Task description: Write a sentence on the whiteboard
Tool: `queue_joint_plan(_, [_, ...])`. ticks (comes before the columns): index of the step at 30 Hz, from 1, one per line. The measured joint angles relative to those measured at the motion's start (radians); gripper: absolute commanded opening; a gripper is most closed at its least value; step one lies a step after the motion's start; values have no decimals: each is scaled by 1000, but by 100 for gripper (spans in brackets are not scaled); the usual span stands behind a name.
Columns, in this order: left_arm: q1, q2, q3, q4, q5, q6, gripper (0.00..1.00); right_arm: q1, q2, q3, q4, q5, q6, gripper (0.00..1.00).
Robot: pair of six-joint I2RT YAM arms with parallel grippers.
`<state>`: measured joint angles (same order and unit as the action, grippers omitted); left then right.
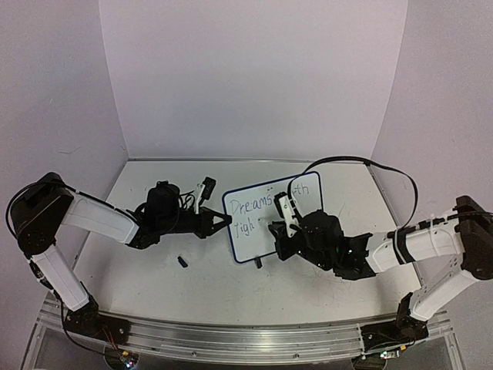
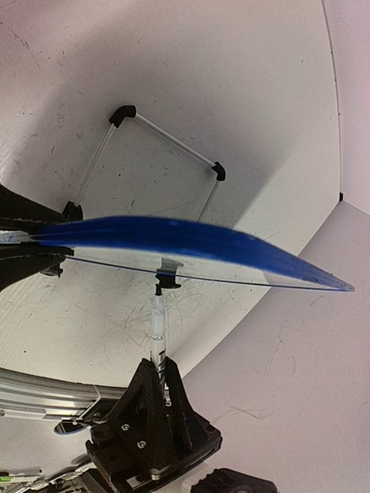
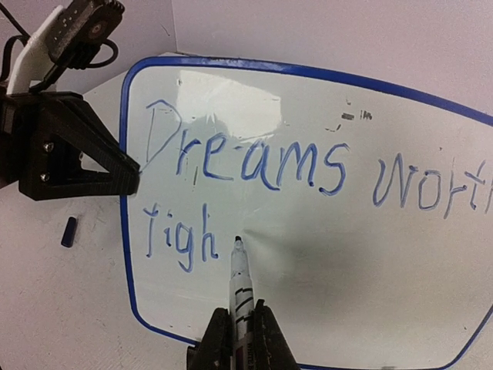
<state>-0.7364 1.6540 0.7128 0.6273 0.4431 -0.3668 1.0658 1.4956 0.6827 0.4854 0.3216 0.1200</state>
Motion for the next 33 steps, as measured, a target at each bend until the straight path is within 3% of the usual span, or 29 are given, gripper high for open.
queue_joint_plan(33, [0, 0, 0, -1, 0, 0, 0, 0, 61, 62, -1, 3, -15, 0])
